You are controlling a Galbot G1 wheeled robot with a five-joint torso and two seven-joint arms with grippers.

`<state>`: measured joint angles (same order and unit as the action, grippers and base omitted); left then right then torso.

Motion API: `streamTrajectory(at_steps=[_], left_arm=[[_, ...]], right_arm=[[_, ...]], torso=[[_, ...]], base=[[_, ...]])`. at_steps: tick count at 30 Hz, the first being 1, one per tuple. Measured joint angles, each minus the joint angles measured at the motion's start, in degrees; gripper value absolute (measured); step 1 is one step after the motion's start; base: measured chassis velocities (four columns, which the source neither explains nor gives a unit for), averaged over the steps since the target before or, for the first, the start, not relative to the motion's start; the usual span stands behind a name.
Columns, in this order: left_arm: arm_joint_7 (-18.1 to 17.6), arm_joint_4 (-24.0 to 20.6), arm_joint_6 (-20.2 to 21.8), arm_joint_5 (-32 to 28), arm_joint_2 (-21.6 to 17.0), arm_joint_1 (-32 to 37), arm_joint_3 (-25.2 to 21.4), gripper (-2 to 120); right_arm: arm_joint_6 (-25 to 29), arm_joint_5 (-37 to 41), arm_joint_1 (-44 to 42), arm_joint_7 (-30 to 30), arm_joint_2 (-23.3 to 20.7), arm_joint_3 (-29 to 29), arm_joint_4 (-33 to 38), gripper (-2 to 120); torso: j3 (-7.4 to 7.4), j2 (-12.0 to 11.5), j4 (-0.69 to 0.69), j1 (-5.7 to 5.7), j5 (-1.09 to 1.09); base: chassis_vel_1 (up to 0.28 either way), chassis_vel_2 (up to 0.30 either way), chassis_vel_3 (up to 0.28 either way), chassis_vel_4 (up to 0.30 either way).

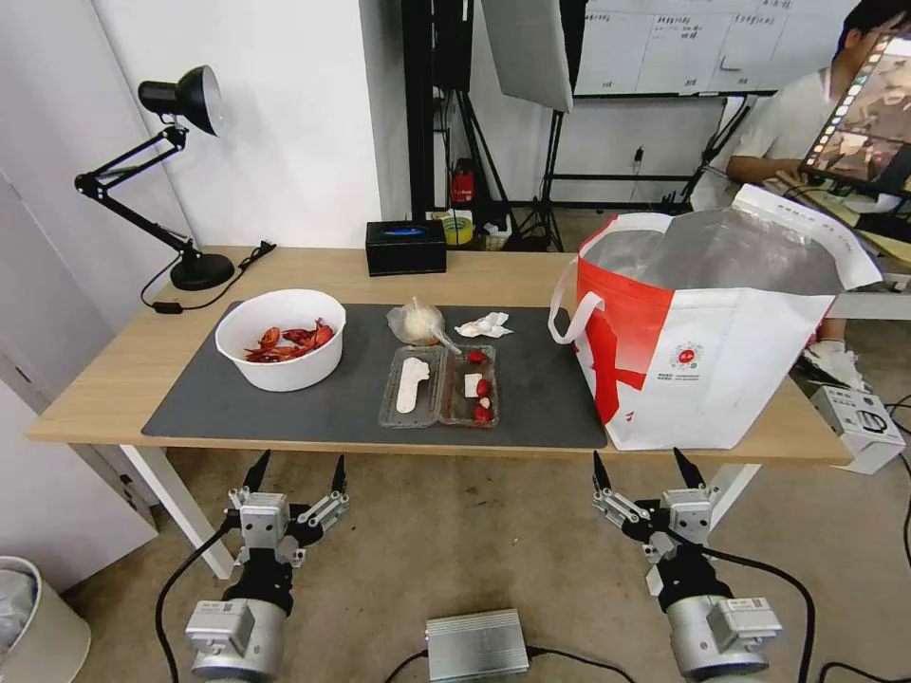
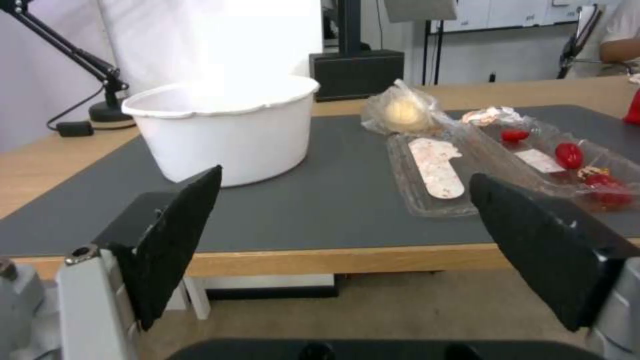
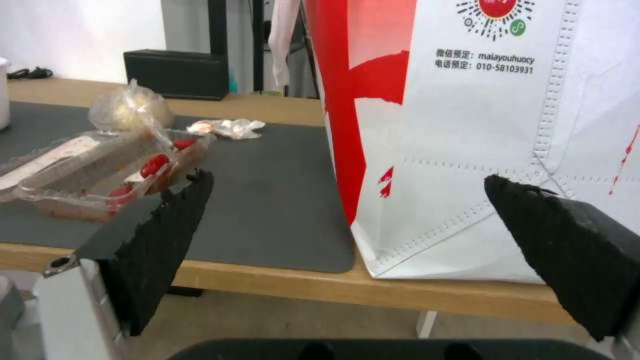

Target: Pick up the trash from the table and place it into the takeout bag.

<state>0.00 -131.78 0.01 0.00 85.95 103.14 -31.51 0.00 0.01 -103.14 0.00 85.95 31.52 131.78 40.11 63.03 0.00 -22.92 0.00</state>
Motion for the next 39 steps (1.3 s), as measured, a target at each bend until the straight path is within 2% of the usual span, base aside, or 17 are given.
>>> streamTrajectory(at_steps=[23,26,28,32,33,34,37,38,39], left_arm=[[-0.10,0.00,0.43,-0.23,0.01,-0.03,0.01,100],[-0.76,-0.09,2.19,-1.20,0.13,-0.17,0.11,100],[-2.33,-0.69,6.26,-3.43,0.47,-0.53,0.42,100],[-2.72,-0.83,7.33,-4.00,0.57,-0.62,0.50,100],[-5.27,-1.72,14.05,-7.69,1.14,-1.23,0.98,100],[-5.95,-1.95,15.89,-8.64,1.29,-1.40,1.10,100],[-6.61,-2.19,17.67,-9.67,1.46,-1.57,1.29,100],[-8.28,-2.77,22.03,-12.04,1.83,-1.95,1.56,100],[-8.28,-2.77,22.03,-12.04,1.83,-1.95,1.56,100]], right_arm=[[-1.17,0.39,0.28,-0.19,-0.36,-0.03,-0.07,100],[-4.25,1.45,1.18,-1.09,-1.32,-0.17,-0.30,100],[-9.18,3.16,2.61,-2.50,-2.86,-0.40,-0.69,100],[-10.18,3.51,2.90,-2.78,-3.15,-0.44,-0.76,100],[-17.74,6.12,5.03,-4.94,-5.45,-0.82,-1.35,100],[-19.49,6.99,6.10,-5.57,-6.29,-1.39,-2.12,100],[-20.52,7.61,7.15,-6.05,-6.81,-2.11,-2.79,100],[-21.21,7.94,8.03,-6.31,-7.09,-2.69,-3.30,100],[-21.21,7.94,8.03,-6.31,-7.09,-2.69,-3.30,100]], torso=[[0.00,0.00,0.00,0.00,0.00],[0.00,0.00,0.00,0.01,0.00],[0.00,0.00,0.01,0.00,0.01],[0.00,0.00,0.01,0.00,0.01],[0.00,0.00,0.00,0.00,0.00],[0.00,0.00,-0.01,0.01,-0.02],[0.00,0.00,0.02,0.00,0.02],[0.00,-0.01,0.00,0.00,0.00],[0.00,-0.01,0.00,0.00,0.00]], base=[[0.000,0.000,0.000,0.000],[0.000,0.000,0.000,0.000],[0.000,0.000,0.000,0.000],[0.000,0.000,0.000,0.000],[0.000,0.000,0.000,0.000],[0.000,0.000,0.000,0.000],[0.000,0.000,0.000,0.000],[0.000,0.000,0.000,0.000],[0.000,0.000,0.000,0.000]])
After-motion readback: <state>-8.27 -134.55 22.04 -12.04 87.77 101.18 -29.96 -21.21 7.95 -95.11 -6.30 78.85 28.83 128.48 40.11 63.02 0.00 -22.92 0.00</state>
